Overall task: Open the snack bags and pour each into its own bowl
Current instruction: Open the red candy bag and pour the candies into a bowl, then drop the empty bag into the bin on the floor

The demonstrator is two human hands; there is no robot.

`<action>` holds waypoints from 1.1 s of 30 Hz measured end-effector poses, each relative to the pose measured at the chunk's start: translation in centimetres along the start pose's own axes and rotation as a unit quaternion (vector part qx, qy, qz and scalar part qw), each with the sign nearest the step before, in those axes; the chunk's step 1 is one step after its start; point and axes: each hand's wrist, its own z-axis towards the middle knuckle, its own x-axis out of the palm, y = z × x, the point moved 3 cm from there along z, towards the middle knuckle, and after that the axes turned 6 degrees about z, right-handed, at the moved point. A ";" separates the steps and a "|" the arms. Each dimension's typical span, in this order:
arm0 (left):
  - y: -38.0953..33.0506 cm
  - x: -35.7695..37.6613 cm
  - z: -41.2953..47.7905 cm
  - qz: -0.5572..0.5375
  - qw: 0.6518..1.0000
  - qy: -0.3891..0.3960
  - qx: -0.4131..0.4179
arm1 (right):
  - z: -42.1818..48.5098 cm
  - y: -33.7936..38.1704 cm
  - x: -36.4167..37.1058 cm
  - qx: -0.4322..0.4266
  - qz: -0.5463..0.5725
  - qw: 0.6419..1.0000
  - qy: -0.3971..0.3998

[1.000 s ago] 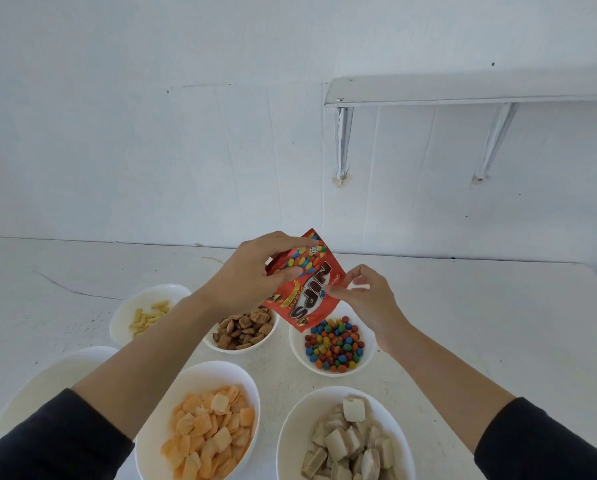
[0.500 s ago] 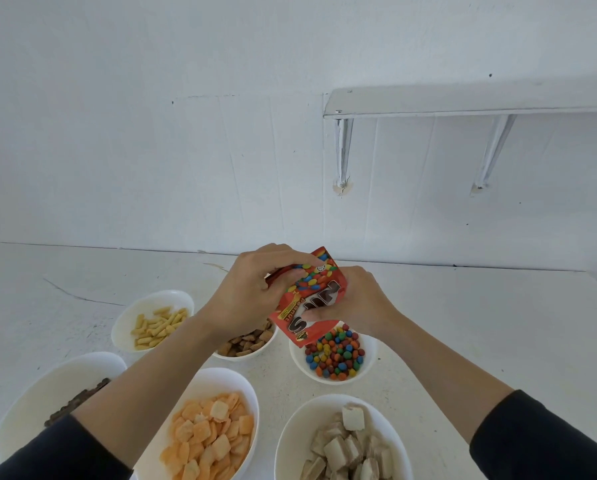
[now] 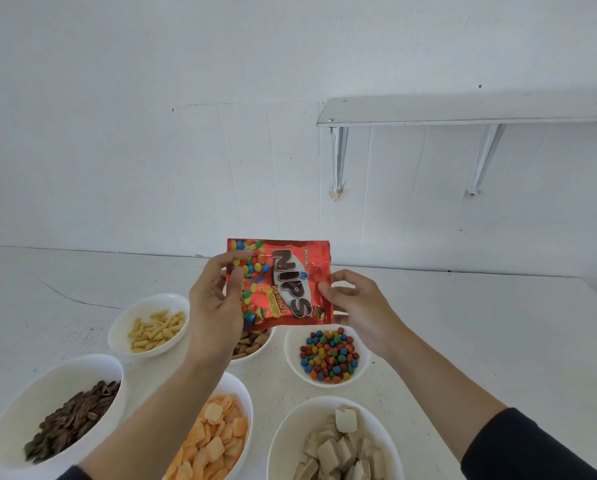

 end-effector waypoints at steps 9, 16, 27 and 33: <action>2.4 -2.4 -1.8 -0.003 0.999 -0.028 -0.031 | -0.2 -0.2 3.2 -0.014 0.026 0.996 -0.088; 3.9 -6.9 -2.6 0.144 0.985 0.058 -0.077 | 1.6 0.2 8.1 -0.087 -0.067 0.986 -0.129; 0.4 -26.0 -5.2 0.410 0.897 0.086 -0.139 | -0.4 0.9 28.5 -0.216 -0.216 0.947 0.095; -4.3 -42.2 -13.1 0.436 0.879 -0.016 -0.191 | -6.9 -3.7 46.1 -0.226 -0.217 0.920 0.237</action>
